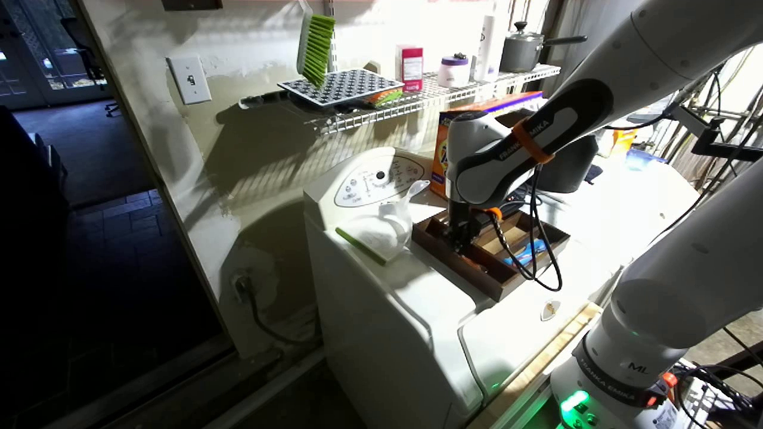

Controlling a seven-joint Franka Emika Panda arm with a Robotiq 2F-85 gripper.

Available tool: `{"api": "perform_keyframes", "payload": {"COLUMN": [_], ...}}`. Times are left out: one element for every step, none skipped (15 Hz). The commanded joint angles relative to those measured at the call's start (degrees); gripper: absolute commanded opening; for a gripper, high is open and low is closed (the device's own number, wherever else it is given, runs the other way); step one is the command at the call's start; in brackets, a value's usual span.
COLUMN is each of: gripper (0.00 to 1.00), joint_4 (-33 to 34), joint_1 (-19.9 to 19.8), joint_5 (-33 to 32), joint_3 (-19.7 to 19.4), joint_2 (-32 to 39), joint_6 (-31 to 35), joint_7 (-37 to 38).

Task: Remove the orange spoon from the wooden utensil holder and put it on the left washing machine

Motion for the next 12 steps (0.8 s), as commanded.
{"api": "perform_keyframes", "payload": {"gripper": [0.14, 0.18, 0.18, 0.18, 0.19, 0.21, 0.21, 0.22, 0.23, 0.27, 0.27, 0.31], "joint_4": [0.04, 0.04, 0.04, 0.04, 0.04, 0.04, 0.04, 0.04, 0.04, 0.03, 0.03, 0.03], "joint_1": [-0.32, -0.33, -0.34, -0.35, -0.36, -0.35, -0.34, -0.31, -0.28, -0.3, -0.29, -0.29], "joint_5": [0.05, 0.03, 0.0, -0.03, -0.02, -0.03, -0.03, -0.01, 0.03, -0.06, -0.07, -0.09], "joint_3": [-0.11, -0.1, -0.08, -0.08, -0.08, -0.06, -0.04, -0.04, -0.01, 0.03, 0.05, 0.07], "joint_2": [0.52, 0.54, 0.57, 0.59, 0.59, 0.61, 0.67, 0.72, 0.76, 0.8, 0.84, 0.86], "joint_6": [1.17, 1.19, 1.21, 1.24, 1.24, 1.27, 1.32, 1.34, 1.37, 1.49, 1.54, 1.59], "joint_7": [-0.51, -0.5, -0.42, -0.4, -0.4, -0.38, -0.34, -0.37, -0.34, -0.22, -0.19, -0.18]}}
